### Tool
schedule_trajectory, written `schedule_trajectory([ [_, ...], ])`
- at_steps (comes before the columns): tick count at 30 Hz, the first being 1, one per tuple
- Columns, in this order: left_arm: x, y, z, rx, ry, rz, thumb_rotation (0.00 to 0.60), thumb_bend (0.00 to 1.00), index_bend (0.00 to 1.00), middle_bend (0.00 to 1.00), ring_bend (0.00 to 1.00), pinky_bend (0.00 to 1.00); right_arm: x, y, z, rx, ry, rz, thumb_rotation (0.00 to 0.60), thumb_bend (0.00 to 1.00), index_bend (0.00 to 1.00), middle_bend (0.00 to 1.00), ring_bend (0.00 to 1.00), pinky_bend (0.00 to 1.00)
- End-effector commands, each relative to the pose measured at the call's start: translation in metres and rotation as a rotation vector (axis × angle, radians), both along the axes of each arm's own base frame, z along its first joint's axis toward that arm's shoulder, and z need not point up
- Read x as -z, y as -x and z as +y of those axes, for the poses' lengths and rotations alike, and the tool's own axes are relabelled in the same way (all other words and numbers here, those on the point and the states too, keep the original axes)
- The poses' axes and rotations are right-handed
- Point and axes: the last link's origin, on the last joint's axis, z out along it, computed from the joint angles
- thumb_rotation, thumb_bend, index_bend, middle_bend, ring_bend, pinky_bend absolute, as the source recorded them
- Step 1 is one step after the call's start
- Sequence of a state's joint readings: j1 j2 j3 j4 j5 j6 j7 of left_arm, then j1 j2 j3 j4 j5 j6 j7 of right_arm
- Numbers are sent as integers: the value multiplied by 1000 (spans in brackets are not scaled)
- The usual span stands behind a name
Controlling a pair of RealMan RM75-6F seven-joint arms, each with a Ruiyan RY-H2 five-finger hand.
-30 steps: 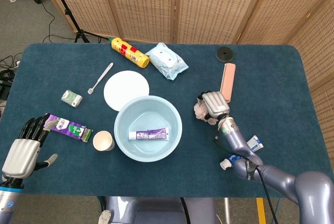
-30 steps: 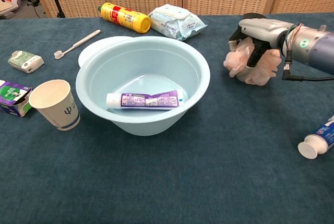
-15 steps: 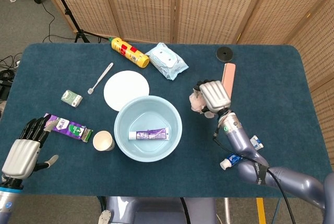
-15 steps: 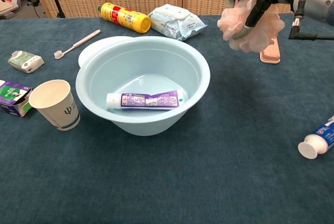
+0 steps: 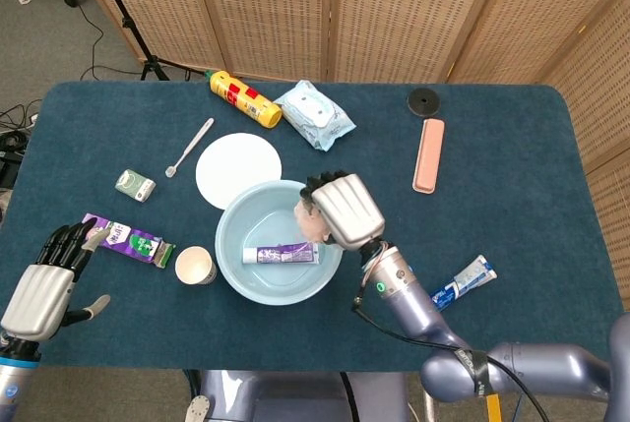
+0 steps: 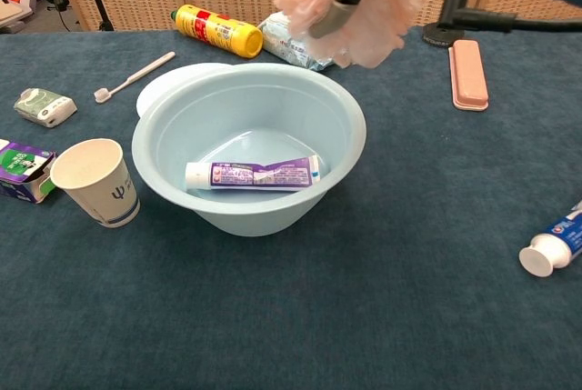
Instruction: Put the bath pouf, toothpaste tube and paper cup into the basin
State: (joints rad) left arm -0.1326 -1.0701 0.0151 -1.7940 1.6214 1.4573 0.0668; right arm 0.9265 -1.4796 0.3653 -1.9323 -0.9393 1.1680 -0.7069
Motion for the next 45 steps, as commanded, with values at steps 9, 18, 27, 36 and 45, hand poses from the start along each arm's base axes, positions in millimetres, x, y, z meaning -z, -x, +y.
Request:
schedule_trajectory([
  [9,0,2,1,-6,1,-3,600,181,0,0,0,0,27,-19,15,-10,-88,23,600,49,492,212,206,388],
  [18,4,1,1,-4,9,8,600,182,0,0,0,0,19,4,7,35,-77,51,600,28,274,0,0,139],
  [27,2,0,0,0,2,6,600,181,0,0,0,0,-4,45,4,122,-20,120,600,30,274,0,0,130],
  [36,3,-3,-2,17,3,10,600,182,0,0,0,0,-27,87,32,260,-44,99,600,37,274,0,0,109],
  [45,1,-7,-8,37,-8,12,600,179,0,0,0,0,-35,123,72,322,-71,79,600,29,274,0,0,103],
])
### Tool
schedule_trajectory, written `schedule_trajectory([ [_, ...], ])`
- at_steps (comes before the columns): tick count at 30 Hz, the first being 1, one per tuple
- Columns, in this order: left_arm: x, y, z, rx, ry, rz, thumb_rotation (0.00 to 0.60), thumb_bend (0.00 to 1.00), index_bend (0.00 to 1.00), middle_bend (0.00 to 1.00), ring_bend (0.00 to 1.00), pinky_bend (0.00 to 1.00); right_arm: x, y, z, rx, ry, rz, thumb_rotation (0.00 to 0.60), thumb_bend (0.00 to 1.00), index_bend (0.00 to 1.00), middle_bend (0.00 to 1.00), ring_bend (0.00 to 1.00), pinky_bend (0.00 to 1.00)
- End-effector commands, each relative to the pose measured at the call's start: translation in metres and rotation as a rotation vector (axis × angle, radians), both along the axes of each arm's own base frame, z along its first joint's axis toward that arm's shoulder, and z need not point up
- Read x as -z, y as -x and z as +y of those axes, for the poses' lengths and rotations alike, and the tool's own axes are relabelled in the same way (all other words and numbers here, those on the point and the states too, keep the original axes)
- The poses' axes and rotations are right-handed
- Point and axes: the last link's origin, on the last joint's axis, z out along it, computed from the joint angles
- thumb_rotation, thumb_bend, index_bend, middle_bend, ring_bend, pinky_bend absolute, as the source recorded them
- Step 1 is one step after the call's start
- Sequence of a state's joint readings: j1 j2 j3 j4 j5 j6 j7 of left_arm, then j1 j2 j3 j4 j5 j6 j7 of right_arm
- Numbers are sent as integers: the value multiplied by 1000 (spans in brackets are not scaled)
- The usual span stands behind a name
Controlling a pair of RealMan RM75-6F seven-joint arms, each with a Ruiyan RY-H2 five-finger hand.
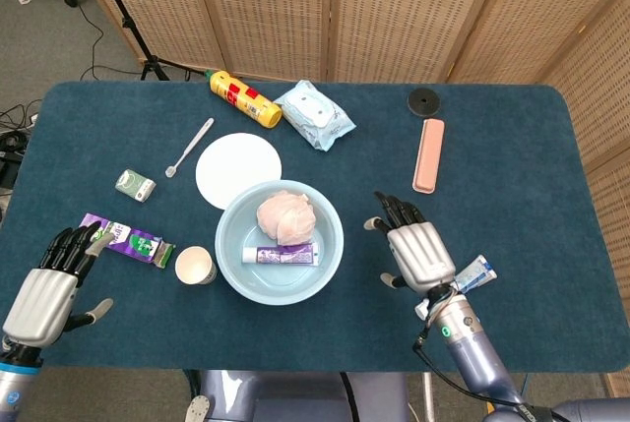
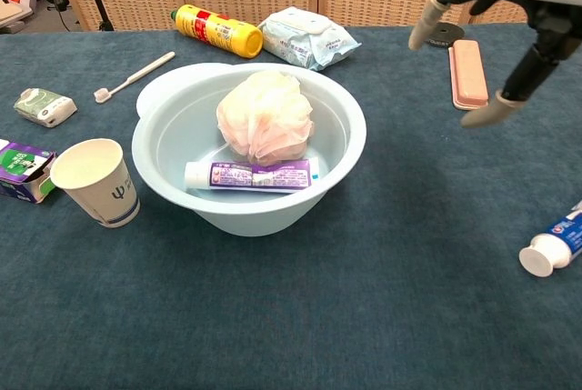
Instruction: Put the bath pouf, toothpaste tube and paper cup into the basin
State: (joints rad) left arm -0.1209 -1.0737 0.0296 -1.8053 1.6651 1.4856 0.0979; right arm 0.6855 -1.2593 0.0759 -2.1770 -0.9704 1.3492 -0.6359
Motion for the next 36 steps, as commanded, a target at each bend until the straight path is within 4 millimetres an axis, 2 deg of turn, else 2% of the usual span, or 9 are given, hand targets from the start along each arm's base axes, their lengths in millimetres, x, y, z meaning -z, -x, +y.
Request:
schedule_trajectory([
  [1,-1,-1,-1,4,-4,0,600,179,0,0,0,0,-3,14,12,32,-5,-8,600,29,274,0,0,103],
  [15,-2,-4,-5,20,-16,8,600,178,0,0,0,0,10,70,26,157,-63,25,600,37,274,0,0,103],
  [29,-4,-10,-11,46,-26,3,600,179,0,0,0,0,15,94,28,172,-96,32,600,40,273,0,0,103],
  [36,-4,-12,-14,61,-25,0,600,179,0,0,0,0,11,113,25,197,-104,49,600,40,273,0,0,103],
])
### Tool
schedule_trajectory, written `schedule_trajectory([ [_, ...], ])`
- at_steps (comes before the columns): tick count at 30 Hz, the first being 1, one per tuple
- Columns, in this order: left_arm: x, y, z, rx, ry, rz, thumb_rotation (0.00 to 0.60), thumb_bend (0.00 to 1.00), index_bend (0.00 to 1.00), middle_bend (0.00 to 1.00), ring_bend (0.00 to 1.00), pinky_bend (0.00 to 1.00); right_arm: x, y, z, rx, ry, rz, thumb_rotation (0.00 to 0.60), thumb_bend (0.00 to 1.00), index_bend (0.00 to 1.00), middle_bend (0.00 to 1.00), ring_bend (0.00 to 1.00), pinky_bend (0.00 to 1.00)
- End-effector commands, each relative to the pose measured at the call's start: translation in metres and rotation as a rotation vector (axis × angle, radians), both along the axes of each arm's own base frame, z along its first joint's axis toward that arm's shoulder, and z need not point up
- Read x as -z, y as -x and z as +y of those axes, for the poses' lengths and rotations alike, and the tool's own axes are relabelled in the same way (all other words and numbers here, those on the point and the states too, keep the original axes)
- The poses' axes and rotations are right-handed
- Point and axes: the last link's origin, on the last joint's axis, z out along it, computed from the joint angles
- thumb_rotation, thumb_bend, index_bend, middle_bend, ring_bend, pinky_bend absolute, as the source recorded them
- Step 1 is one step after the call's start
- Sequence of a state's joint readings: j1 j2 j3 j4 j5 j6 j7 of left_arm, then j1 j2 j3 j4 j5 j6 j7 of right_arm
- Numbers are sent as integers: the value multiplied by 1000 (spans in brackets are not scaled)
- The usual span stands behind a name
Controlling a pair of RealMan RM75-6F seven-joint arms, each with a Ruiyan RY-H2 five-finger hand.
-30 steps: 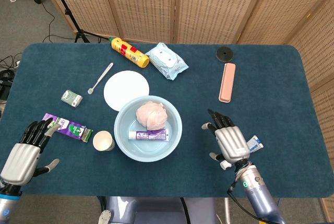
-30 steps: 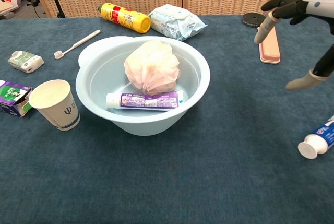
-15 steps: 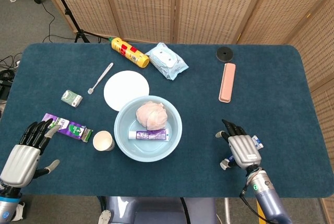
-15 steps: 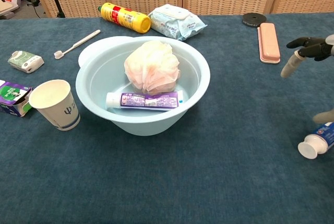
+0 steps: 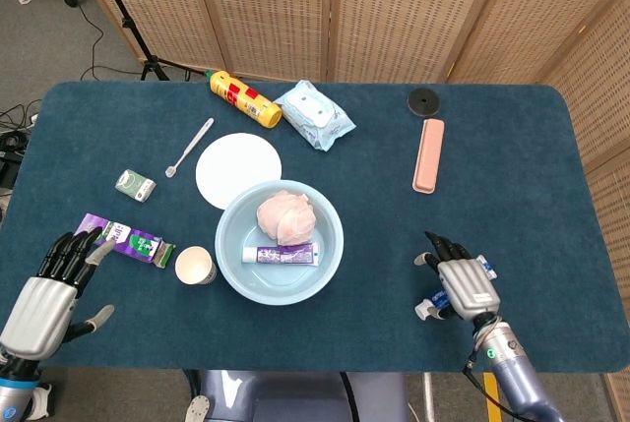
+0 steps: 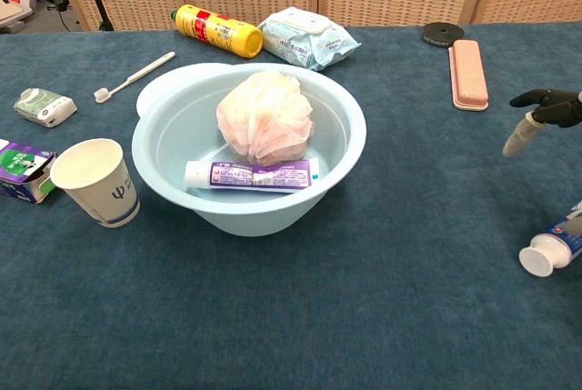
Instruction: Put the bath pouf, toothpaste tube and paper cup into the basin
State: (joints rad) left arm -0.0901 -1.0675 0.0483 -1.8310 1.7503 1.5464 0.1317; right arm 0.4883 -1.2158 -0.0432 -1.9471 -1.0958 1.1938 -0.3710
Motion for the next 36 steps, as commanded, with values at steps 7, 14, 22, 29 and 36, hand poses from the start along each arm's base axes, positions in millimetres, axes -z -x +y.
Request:
schedule_trajectory([
  [7,1,-1,-2,7,2,3,600,178,0,0,0,0,-11,26,-3,42,-5,12,600,39,274,0,0,103],
  [14,1,-2,-3,9,-1,5,600,179,0,0,0,0,-20,38,2,60,7,8,600,40,273,0,0,103],
  [22,2,-3,-4,12,0,6,600,179,0,0,0,0,-18,38,4,33,52,-59,600,28,273,0,0,103],
  [29,4,-3,-6,16,6,12,600,178,0,0,0,0,-14,45,3,4,132,-152,600,28,273,0,0,103],
  [36,7,-4,-7,18,11,22,600,179,0,0,0,0,-15,60,7,39,131,-148,600,29,273,0,0,103],
])
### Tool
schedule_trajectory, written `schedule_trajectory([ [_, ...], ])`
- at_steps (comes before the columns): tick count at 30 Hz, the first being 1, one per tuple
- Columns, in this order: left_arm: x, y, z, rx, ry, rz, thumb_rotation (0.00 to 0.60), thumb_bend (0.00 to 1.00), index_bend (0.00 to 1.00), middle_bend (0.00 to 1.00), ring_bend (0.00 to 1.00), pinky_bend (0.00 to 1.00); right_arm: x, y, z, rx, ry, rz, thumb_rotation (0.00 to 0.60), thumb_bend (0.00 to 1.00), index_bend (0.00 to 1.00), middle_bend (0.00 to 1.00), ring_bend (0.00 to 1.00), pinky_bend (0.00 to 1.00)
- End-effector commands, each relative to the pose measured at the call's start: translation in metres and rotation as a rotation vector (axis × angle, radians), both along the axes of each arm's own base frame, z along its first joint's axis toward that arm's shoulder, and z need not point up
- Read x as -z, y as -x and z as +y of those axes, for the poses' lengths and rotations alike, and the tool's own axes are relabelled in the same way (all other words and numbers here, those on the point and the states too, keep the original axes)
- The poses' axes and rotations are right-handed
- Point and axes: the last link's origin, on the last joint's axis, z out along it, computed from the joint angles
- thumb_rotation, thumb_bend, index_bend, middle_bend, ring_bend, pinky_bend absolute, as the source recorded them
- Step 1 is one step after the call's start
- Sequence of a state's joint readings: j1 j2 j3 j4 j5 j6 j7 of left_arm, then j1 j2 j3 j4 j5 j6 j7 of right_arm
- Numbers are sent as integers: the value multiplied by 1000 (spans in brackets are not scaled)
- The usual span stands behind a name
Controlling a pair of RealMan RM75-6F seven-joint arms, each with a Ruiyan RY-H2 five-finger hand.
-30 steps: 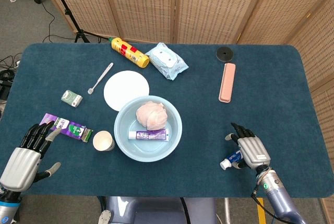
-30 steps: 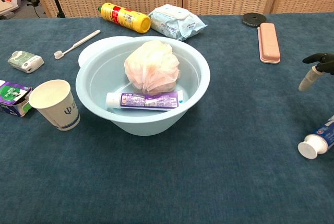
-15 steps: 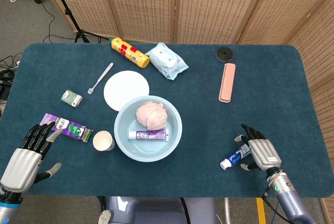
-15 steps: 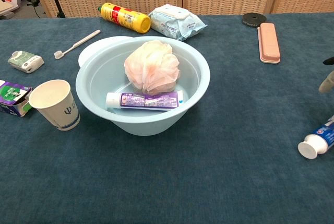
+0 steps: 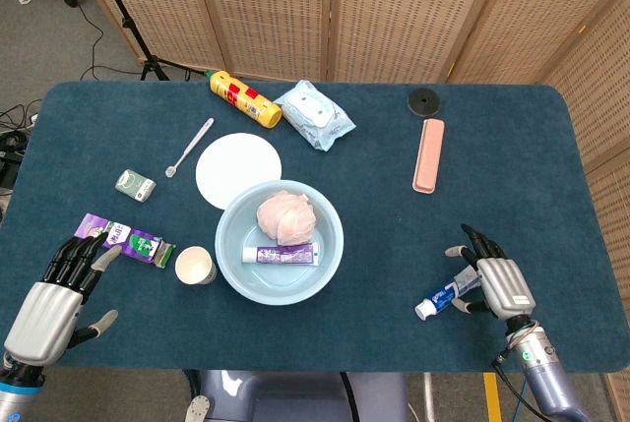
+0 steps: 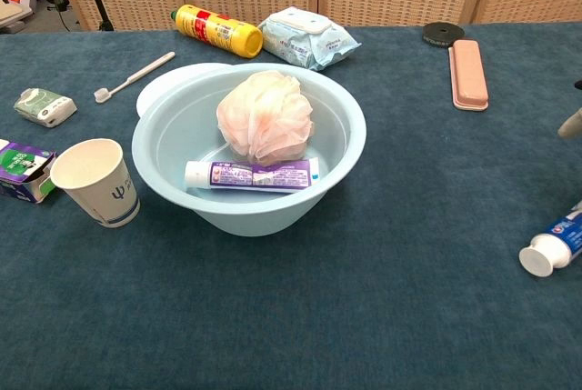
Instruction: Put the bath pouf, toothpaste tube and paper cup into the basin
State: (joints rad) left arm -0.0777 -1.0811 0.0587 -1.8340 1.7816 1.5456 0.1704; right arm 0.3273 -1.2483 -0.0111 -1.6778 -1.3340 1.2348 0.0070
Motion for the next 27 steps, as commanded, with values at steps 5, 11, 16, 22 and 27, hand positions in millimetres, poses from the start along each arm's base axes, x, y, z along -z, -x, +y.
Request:
schedule_trajectory([
  [5,2,-1,-1,0,4,6,600,180,0,0,0,0,1,10,7,31,-9,1,600,33,274,0,0,103],
  [11,2,0,-2,1,5,7,600,180,0,0,0,0,6,16,12,51,-20,-7,600,36,273,0,0,103],
  [16,2,-2,-5,9,9,6,600,180,0,0,0,0,14,18,14,62,-33,-22,600,38,274,0,0,103],
  [22,3,-3,-6,12,13,7,600,180,0,0,0,0,21,24,18,83,-42,-36,600,39,273,0,0,103],
  [27,5,-3,-6,14,18,13,600,180,0,0,0,0,29,30,22,103,-56,-53,600,40,273,0,0,103],
])
